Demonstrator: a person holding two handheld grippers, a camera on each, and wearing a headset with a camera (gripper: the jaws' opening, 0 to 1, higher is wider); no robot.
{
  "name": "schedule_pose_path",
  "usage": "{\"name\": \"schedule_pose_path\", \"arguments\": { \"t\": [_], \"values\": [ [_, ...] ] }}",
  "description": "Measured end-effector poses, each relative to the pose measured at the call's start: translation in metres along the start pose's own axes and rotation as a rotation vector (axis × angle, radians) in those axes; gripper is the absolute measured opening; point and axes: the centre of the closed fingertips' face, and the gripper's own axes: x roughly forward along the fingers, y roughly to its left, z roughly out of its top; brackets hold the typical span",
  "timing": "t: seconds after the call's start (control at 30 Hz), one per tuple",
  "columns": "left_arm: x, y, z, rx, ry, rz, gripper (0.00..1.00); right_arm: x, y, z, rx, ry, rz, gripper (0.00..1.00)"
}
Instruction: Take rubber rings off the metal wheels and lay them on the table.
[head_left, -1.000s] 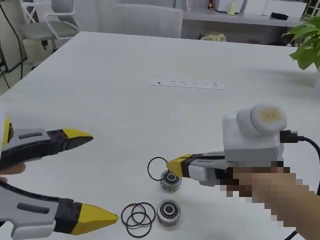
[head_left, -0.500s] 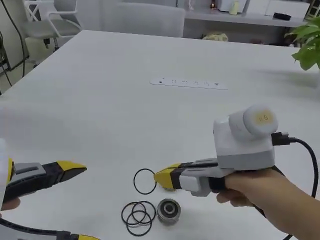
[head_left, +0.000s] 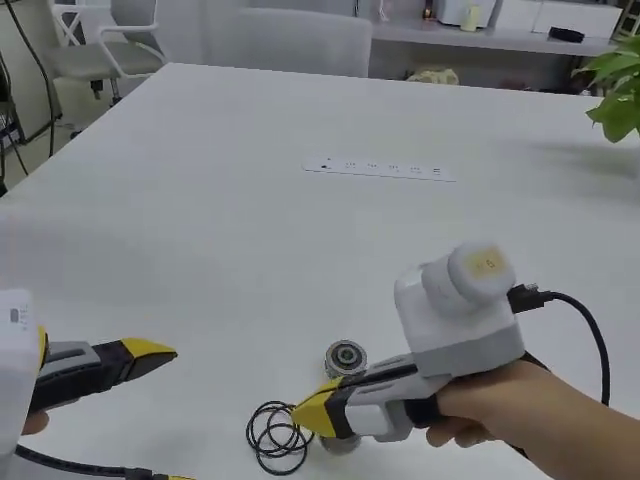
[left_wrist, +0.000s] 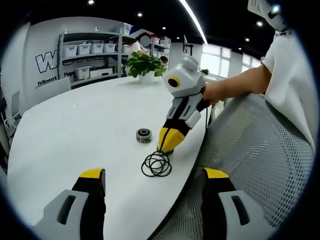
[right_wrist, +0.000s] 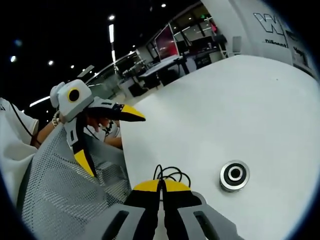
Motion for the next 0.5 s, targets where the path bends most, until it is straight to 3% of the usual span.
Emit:
{"name": "schedule_pose_path", "arguments": {
  "t": [0.17,0.3,0.47,0.5],
  "values": [
    [0.0,0.001,0.002,-0.007,-0.012,0.002,0.76,0.002,-0.008,-0.006,-0.015,0.019,-0.037,0.0],
    [0.0,0.0,0.0,-0.008,-0.004,-0.001,0.75,0.002,-0.008,-0.006,-0.011,0.02,-0.037,0.0],
    [0.001,-0.002,0.0,-0.009,-0.003,-0.008,0.74,0.003,-0.011,-0.006,-0.045,0.021,-0.057,0.0],
    [0.001,-0.002,0.0,-0.008,-0.002,-0.008,0.74,0.003,-0.014,-0.007,-0.08,0.029,-0.078,0.0]
  ]
}}
